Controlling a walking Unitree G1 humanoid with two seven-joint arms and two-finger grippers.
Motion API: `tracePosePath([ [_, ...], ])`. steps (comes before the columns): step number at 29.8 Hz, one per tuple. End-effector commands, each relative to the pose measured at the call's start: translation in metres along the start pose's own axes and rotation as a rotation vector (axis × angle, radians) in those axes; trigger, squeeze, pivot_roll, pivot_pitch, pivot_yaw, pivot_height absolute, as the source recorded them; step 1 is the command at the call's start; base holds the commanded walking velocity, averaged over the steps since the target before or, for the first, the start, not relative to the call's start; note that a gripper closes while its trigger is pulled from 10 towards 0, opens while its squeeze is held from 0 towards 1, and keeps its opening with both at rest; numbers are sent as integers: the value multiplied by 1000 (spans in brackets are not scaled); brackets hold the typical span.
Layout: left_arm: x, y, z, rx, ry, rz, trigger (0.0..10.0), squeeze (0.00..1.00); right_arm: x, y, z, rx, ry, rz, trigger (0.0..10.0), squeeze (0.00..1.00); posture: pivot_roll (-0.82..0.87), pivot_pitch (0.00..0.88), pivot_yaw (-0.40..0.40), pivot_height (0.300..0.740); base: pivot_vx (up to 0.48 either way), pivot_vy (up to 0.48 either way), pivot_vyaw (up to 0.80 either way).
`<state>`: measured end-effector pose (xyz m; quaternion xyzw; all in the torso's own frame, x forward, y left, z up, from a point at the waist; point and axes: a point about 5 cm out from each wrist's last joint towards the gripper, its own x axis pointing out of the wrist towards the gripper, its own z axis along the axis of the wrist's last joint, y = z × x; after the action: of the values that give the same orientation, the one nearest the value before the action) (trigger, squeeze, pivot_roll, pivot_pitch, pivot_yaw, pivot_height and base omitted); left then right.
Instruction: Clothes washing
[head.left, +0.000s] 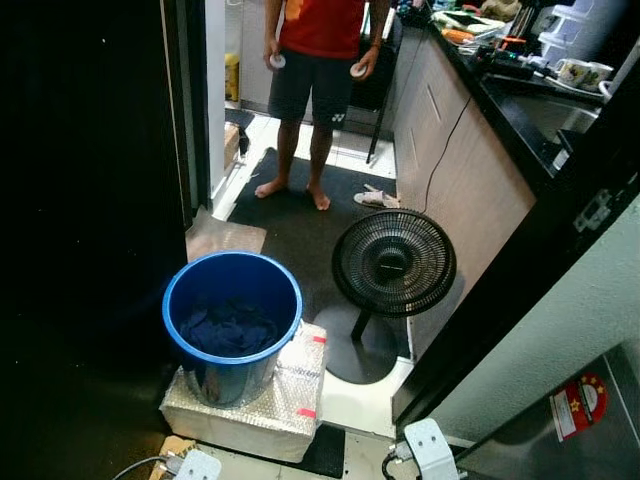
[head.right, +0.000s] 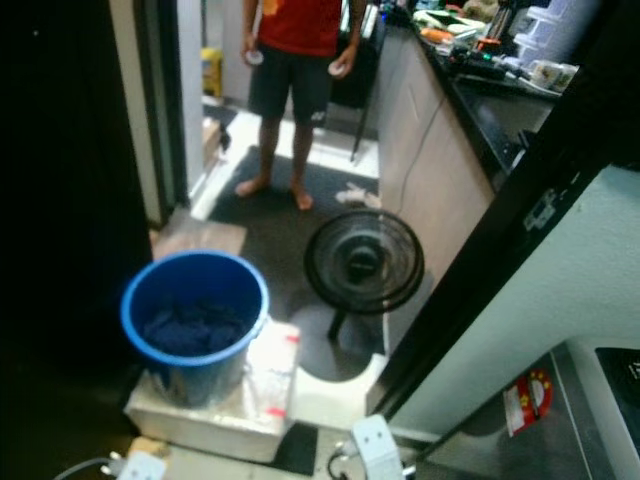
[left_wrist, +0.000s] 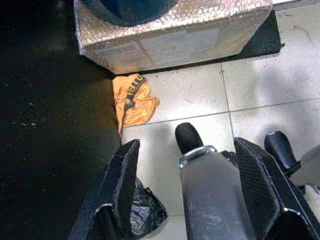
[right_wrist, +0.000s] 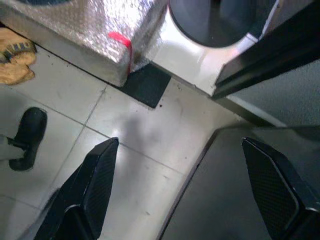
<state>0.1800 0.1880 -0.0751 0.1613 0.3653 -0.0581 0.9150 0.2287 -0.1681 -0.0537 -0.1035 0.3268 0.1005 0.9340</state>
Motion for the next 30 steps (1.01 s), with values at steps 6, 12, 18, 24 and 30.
tracePosePath([
  [6, -1, 2, -8, 93, 37, -68, 10000, 0, -2, 3, -12, 56, 63, -43, 10000, 0, 50, 0, -32, 724, 0, 0, 0],
  [12, -5, 24, -18, 123, 88, -70, 10000, 0, -12, 18, -36, 146, 120, -65, 10000, 0, 22, 32, 35, 724, 0, 0, 0],
  [18, -6, 31, -18, 91, 90, -38, 10000, 0, -15, 22, -43, 159, 125, -53, 10000, 0, 35, 54, 31, 724, 0, 0, 0],
  [24, 5, 14, 9, 0, -8, -36, 10000, 0, -8, 9, -23, 147, 61, -62, 10000, 0, 33, 24, 5, 724, 0, 0, 0],
  [30, 9, 12, 20, 3, -37, -27, 10000, 0, 2, 8, 2, 193, -13, -63, 10000, 0, 54, 16, -37, 724, 0, 0, 0],
])
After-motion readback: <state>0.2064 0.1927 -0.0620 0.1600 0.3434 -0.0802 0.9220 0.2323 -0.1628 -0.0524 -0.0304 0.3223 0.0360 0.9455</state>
